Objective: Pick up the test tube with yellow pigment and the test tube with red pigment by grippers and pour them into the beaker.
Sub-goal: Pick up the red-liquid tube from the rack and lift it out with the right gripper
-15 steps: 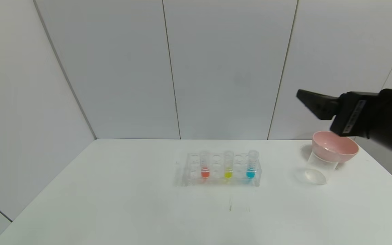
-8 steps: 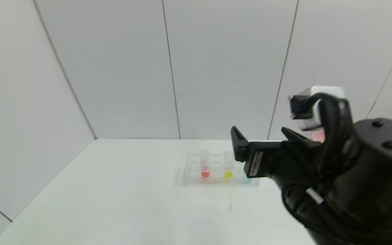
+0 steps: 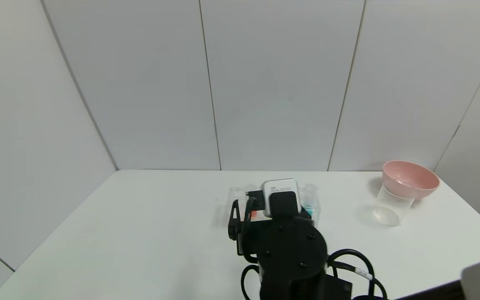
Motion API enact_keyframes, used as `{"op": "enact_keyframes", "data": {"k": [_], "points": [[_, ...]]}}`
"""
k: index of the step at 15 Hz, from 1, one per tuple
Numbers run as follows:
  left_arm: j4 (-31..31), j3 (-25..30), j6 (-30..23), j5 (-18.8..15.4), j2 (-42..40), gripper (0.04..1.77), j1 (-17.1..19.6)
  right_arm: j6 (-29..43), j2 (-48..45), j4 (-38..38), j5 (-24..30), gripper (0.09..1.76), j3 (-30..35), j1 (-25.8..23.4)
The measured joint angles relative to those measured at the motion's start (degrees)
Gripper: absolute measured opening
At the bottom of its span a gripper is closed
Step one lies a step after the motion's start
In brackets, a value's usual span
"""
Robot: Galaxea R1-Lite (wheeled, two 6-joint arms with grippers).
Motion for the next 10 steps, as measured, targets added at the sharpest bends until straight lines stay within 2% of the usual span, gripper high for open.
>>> {"op": "enact_keyframes", "data": {"k": [7, 10], "points": [[0.0, 0.0, 0.0, 0.0, 0.0, 1.76, 0.0, 0.2, 14.0, 0.2, 0.7, 1.71, -14.3, -5.0], [0.0, 0.0, 0.0, 0.0, 0.0, 1.76, 0.0, 1.2, 18.2, 0.8, 4.2, 1.71, -18.3, -7.9]]}}
